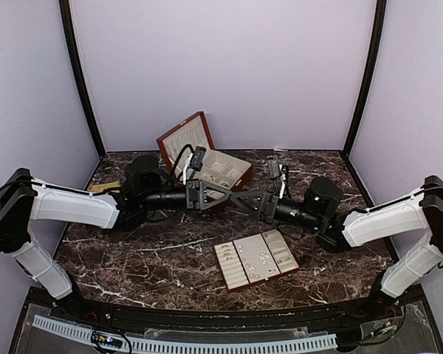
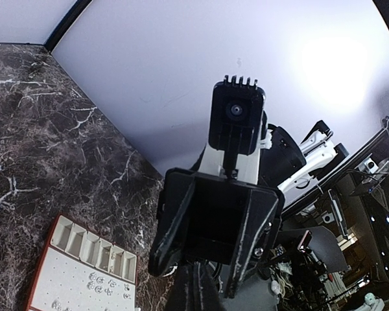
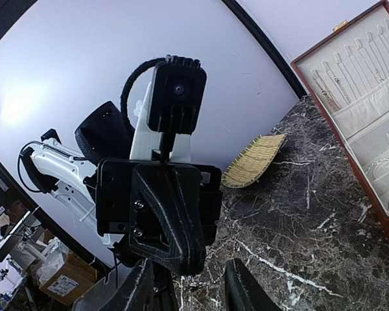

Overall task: Organize the mixed jewelry
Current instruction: Pass from the left arm to the right

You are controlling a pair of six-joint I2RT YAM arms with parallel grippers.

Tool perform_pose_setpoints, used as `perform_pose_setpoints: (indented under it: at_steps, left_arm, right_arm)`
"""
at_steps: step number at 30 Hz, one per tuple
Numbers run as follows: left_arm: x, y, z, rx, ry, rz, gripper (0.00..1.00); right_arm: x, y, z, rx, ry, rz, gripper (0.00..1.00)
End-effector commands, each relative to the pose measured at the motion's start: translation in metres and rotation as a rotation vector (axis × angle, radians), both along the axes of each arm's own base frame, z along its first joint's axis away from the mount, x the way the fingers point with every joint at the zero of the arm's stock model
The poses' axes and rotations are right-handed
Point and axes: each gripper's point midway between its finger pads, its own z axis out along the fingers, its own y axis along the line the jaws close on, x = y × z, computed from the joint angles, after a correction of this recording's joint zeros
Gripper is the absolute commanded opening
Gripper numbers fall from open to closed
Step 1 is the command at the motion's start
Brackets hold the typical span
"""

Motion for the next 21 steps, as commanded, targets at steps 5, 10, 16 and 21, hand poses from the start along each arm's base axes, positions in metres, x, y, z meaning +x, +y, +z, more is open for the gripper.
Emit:
perform_pose_setpoints:
  at_steps: [5, 10, 16, 21]
  left_arm:
    - [-0.0074, 0.0052, 0.0198, -0.045, -0.048, -0.005, 0.00]
    - [-0.0074, 0.0051, 0.0204, -0.047, -0.047, -0.006, 0.00]
    - [-0.0073, 0.0048, 0.0210, -0.049, -0.050, -0.006, 0.00]
    - [-0.0070, 0.0045, 0.0203, -0.048, -0.049, -0.005, 0.00]
  right_arm:
    - [-0.0008, -0.0031, 0.0043, 0.031, -0.011, -0.019, 0.37]
    - [-0.0023, -0.0023, 0.0082, 0.043, -0.017, -0.008, 0.33]
    - [-0.0029, 0.0010, 0.0083, 0.043, -0.017, 0.007, 0.29]
    - [-0.0036, 0.0011, 0.0085, 0.044, -0.018, 0.011, 0.25]
